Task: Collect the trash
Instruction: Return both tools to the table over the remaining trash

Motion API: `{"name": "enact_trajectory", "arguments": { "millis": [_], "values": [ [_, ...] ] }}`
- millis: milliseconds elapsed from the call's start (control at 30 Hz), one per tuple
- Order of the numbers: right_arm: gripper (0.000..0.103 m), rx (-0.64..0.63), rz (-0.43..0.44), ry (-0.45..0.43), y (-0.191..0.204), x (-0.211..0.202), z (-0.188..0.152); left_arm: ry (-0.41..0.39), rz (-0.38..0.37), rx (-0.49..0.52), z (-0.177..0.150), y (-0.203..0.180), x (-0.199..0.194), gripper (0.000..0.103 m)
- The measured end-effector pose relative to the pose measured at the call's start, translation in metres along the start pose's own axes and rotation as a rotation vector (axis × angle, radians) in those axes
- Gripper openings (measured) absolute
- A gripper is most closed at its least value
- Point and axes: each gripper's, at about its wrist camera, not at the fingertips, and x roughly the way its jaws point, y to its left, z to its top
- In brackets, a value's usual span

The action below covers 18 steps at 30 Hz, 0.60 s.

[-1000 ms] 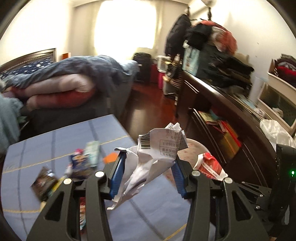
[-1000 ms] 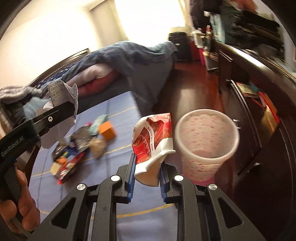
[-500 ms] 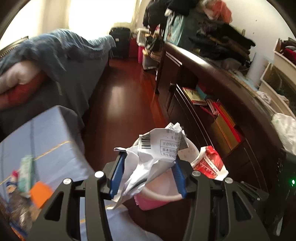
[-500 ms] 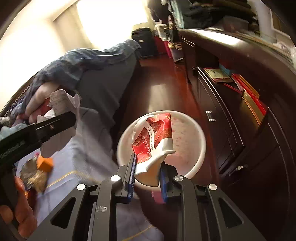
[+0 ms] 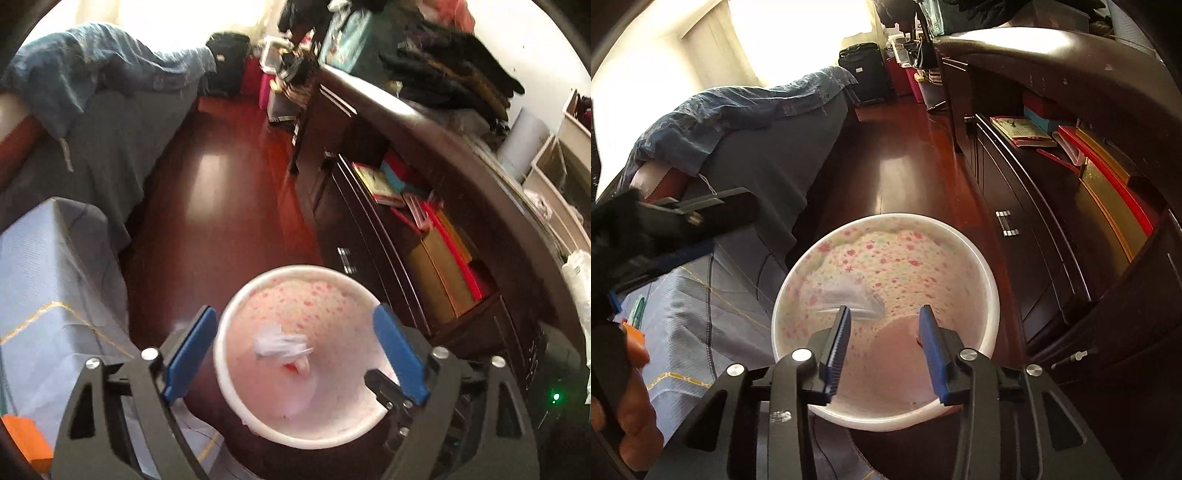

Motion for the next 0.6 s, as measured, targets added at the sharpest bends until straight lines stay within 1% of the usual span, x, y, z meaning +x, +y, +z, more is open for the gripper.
{"name": "enact_trajectory", "arguments": {
  "millis": [100, 133, 200, 267, 333, 367, 400, 433, 500, 600],
  "values": [
    [0.049, -0.013, -0.008, -0.002, 0.009, -0.012, -0.005, -0.021, 0.025, -0.009, 0.0, 0.003, -0.022, 0.09],
    [0.051, -0.017, -0.014, -0.001, 0.012, -0.016, -0.007, -0.033, 0.046, -0.009, -0.002, 0.004, -0.034, 0.091],
    [0.059, -0.026, -0.013, -0.006, 0.02, -0.025, -0.011, -0.052, 0.085, 0.0, -0.006, 0.005, -0.049, 0.094],
    [0.064, -0.04, -0.005, -0.014, 0.032, -0.039, -0.016, -0.077, 0.146, 0.013, -0.013, 0.008, -0.072, 0.097],
    [0.069, -0.063, 0.006, -0.018, 0.046, -0.051, -0.022, -0.092, 0.209, 0.019, -0.023, 0.012, -0.094, 0.099],
    [0.072, -0.073, 0.016, -0.018, 0.053, -0.057, -0.025, -0.095, 0.228, 0.017, -0.025, 0.015, -0.101, 0.099],
    [0.073, -0.08, 0.026, -0.018, 0.058, -0.061, -0.027, -0.101, 0.247, 0.012, -0.029, 0.019, -0.11, 0.099],
    [0.073, -0.092, 0.047, -0.017, 0.066, -0.067, -0.03, -0.103, 0.286, -0.004, -0.035, 0.028, -0.119, 0.099],
    [0.073, -0.113, 0.084, -0.016, 0.079, -0.076, -0.034, -0.081, 0.334, -0.031, -0.041, 0.041, -0.125, 0.099],
    [0.074, -0.15, 0.124, -0.019, 0.096, -0.09, -0.041, -0.044, 0.386, -0.135, -0.051, 0.073, -0.127, 0.099]
  ]
}}
